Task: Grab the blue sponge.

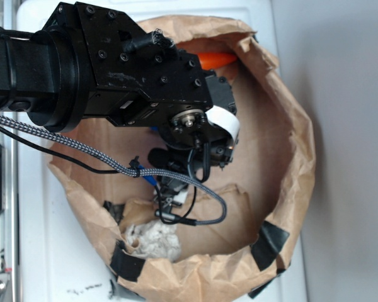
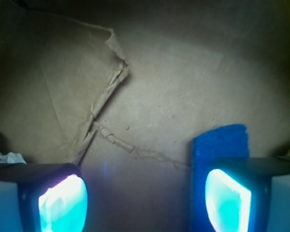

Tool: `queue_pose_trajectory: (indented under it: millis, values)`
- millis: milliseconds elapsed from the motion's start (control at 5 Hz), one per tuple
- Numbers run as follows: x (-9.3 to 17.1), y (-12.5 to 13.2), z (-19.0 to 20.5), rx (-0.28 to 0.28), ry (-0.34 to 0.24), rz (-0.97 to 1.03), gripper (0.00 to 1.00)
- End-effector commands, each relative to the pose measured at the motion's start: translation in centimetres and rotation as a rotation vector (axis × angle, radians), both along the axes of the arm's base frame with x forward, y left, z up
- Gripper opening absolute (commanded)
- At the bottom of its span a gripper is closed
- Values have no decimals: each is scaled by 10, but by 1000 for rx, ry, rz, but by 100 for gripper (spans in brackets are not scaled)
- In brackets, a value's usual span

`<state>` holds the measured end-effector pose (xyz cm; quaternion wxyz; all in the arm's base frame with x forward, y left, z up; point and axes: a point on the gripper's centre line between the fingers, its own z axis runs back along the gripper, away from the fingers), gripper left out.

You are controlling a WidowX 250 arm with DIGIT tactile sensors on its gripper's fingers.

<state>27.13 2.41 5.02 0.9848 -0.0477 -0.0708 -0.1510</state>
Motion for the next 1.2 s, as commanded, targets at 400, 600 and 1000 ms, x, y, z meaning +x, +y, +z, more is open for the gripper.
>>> queue_pose_trajectory:
  millis: [400, 600, 1000]
  values:
    - [-11, 32, 27, -112, -108, -58, 100]
    - [-5, 27, 18, -92, -127, -36, 100]
    - [5, 6, -8, -37, -124, -25, 100]
